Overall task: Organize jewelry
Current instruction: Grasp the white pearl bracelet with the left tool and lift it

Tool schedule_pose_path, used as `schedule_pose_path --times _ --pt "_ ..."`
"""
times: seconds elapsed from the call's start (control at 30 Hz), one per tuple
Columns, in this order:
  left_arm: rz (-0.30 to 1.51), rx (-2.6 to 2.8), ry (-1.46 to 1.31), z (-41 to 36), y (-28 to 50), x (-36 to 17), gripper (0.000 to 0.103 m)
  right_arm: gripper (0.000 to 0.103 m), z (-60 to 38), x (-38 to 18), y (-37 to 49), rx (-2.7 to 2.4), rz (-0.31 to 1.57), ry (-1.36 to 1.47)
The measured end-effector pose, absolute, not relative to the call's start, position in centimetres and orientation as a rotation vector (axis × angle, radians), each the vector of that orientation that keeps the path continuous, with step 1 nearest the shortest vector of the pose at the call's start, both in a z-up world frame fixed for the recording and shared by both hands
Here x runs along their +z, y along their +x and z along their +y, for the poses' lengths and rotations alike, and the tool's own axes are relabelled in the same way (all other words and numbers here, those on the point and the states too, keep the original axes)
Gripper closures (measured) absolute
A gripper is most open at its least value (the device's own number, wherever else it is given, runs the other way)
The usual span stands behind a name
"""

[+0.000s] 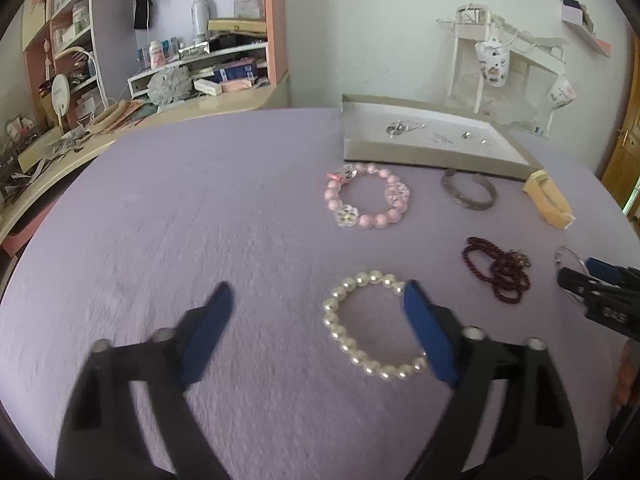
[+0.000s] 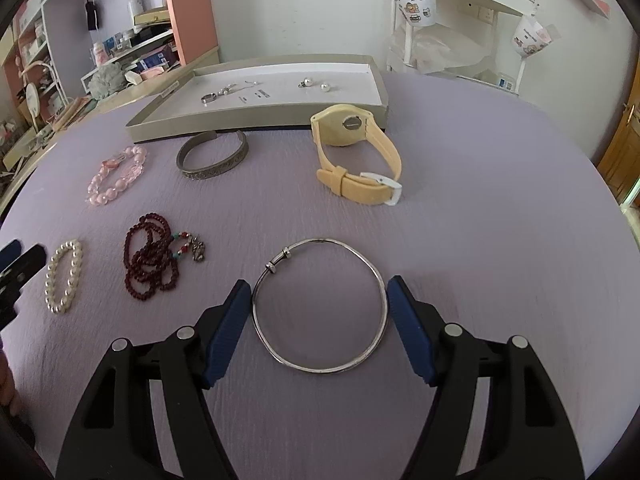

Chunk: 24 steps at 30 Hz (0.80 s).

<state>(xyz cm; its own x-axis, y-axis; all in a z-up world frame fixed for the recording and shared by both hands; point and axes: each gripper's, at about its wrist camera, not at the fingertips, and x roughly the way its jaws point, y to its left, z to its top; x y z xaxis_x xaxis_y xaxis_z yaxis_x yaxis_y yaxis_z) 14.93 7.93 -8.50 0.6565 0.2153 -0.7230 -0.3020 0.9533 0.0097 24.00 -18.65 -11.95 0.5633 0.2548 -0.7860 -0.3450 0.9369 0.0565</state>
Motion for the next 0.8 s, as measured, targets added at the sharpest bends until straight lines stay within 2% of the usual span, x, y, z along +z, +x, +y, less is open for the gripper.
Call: schedule_pose_path --times 0.03,0.23,0.4,0.53,0.8 --pt "0.817 0.292 -0.117 8.1 15.2 -8.8 0.036 0.032 -18.7 -11.9 23.9 0.353 0.906 -0.102" --pt "0.885 0.275 -0.149 8.6 16.2 -9.9 0.067 0.032 -18.9 -11.9 23.4 0.346 0.906 -0.086" --pt "0.899 0.272 -0.134 8.2 16.4 -10.0 0.076 0.032 -19.0 -11.9 23.1 0.342 0.909 -0.081" --pt "0.898 0.256 -0.128 7.8 16.5 -10.0 0.093 0.032 -18.9 -11.9 22.9 0.339 0.912 -0.076" --pt "0.887 0.253 -0.121 7.8 16.0 -9.8 0.094 0.032 -18.8 -11.6 22.4 0.351 0.9 -0.059"
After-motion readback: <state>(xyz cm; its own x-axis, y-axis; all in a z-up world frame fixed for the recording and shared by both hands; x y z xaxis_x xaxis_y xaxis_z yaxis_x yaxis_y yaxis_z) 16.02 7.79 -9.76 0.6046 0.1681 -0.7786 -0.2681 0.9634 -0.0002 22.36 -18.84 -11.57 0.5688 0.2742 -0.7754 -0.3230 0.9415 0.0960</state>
